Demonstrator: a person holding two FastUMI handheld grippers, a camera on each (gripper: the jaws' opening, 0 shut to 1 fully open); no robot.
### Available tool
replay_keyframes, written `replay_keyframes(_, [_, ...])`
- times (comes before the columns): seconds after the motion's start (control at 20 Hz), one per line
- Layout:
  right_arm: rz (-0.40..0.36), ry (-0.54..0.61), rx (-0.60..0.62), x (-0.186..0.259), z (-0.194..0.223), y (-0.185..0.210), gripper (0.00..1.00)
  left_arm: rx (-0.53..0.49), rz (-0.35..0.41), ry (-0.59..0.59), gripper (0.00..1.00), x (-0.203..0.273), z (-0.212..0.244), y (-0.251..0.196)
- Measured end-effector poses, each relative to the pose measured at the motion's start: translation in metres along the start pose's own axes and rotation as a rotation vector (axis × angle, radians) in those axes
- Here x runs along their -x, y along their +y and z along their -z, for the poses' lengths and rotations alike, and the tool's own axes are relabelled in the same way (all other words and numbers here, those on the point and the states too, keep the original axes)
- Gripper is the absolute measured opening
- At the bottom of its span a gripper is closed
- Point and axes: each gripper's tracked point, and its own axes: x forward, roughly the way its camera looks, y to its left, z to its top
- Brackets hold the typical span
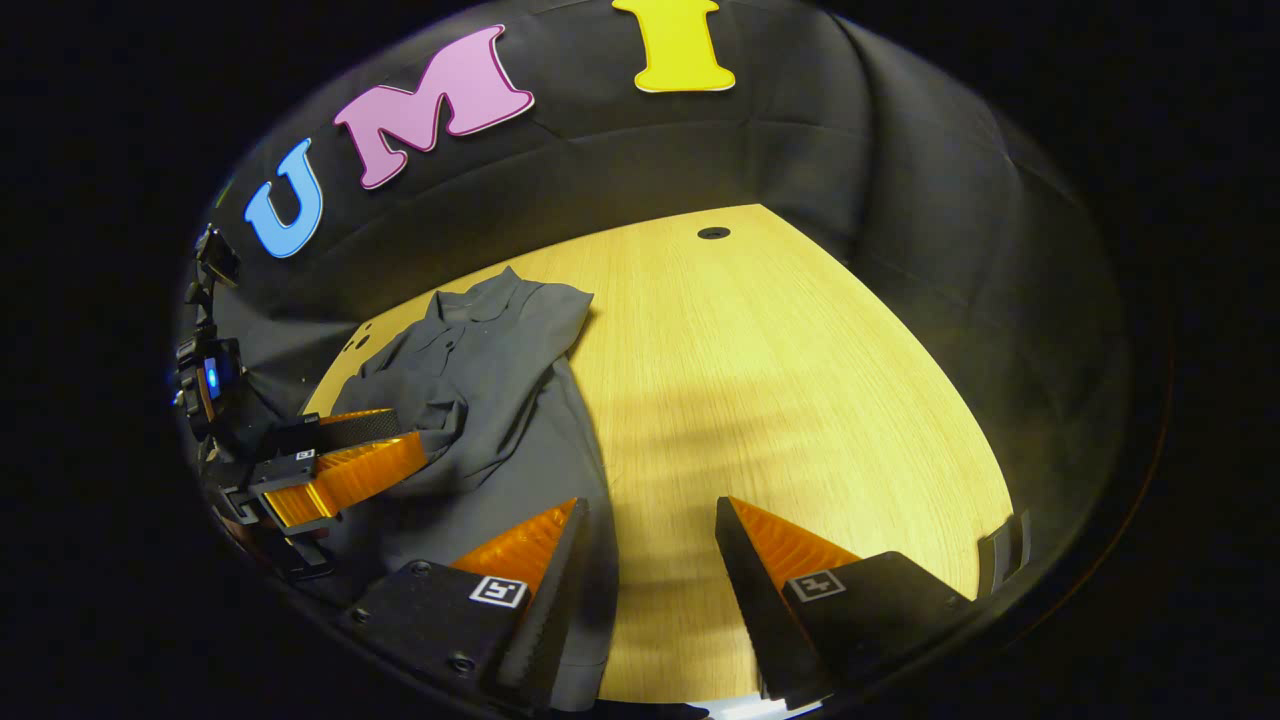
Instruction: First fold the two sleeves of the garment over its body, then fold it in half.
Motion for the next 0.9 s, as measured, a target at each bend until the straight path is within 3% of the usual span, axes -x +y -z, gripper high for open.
replay_keyframes(0.1, [-0.003,-0.001,0.0,0.006,0.004,0.007,0.83,0.0,0.01,-0.008,0.92,0.018,0.003,-0.001])
replay_keyframes(0.15, [-0.005,-0.001,0.002,0.008,0.006,0.011,0.85,0.004,0.006,-0.012,0.96,0.024,0.005,0.004])
replay_keyframes(0.3, [-0.016,0.013,0.018,0.019,0.019,0.025,0.91,0.031,-0.011,-0.02,0.96,0.055,0.014,0.021])
replay_keyframes(0.65, [-0.02,0.082,0.052,0.034,0.062,0.053,0.98,0.116,-0.144,-0.003,0.96,0.137,0.064,0.093])
replay_keyframes(0.9, [0.007,0.117,0.082,0.044,0.085,0.059,0.99,0.114,-0.247,0.04,0.96,0.19,0.109,0.147])
